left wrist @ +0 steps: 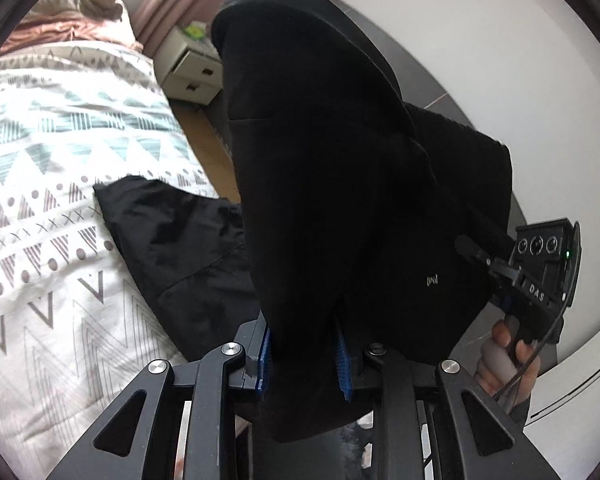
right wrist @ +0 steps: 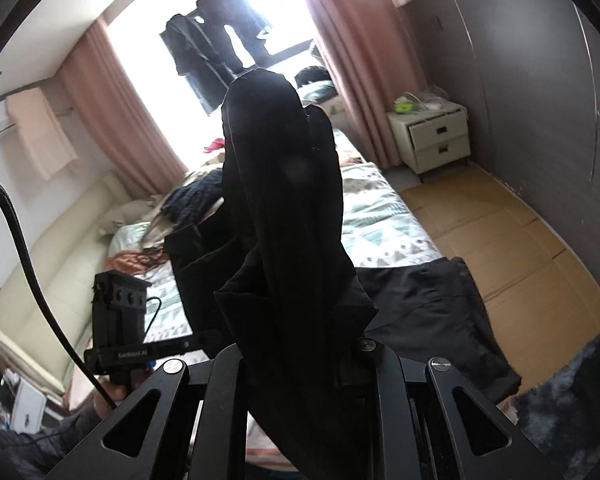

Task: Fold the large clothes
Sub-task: 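Lower the folded shirt onto the bed and open both grippers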

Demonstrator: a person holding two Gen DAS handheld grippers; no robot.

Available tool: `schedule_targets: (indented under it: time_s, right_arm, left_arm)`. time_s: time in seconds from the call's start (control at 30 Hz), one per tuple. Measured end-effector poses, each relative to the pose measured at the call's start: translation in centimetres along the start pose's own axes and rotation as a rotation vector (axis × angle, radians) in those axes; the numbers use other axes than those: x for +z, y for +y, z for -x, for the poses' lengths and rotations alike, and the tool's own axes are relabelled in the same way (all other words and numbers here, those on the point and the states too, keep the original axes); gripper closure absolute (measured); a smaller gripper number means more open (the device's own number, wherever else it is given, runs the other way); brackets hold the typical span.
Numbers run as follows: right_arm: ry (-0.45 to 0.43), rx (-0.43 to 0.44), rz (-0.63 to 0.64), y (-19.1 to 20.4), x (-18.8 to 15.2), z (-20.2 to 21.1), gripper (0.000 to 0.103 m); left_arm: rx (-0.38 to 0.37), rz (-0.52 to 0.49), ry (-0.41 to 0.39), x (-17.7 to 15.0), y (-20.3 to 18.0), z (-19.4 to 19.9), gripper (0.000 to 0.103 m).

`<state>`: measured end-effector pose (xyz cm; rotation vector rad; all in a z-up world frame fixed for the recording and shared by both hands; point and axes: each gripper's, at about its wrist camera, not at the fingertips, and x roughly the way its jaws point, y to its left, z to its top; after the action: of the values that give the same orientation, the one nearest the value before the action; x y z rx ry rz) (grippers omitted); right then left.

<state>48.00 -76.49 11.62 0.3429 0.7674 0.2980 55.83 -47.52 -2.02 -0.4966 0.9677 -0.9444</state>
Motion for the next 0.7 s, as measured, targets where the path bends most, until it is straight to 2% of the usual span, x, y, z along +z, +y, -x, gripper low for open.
schedule_targets:
  time_s: [0.37, 0.47, 0.5, 0.53, 0.6, 0.63, 0.7]
  right_arm:
    - [0.107, -0.029, -0.091, -6.6, 1.9, -10.6, 0.086]
    - [0.149, -0.084, -0.114, -8.4, 2.0, -13.7, 0.084]
    - [0.16, -0.12, -0.113, -9.0, 2.1, -14.5, 0.074]
    - [0.165, -0.18, -0.112, -9.6, 2.3, -15.5, 0.069]
    - [0.167, -0.25, -0.169, -11.1, 1.8, -16.0, 0.035]
    - [0.151, -0.26, -0.212, -11.9, 1.5, -15.6, 0.033]
    - [0.121, -0.278, -0.255, -12.6, 0.8, -14.1, 0.032]
  left_arm:
    - [0.05, 0.076, 0.052, 3.1, 6.3, -5.4, 0.076]
    - [0.07, 0.108, 0.072, 3.8, 8.3, -7.1, 0.076]
    - [0.092, 0.124, 0.087, 3.9, 8.9, -7.7, 0.074]
    - [0.123, 0.131, 0.104, 4.0, 9.4, -8.3, 0.073]
    - [0.2, 0.133, 0.139, 4.1, 10.2, -9.3, 0.067]
    - [0.222, 0.133, 0.142, 4.1, 10.6, -9.4, 0.061]
    - [0.223, 0.137, 0.133, 4.2, 11.4, -9.5, 0.054]
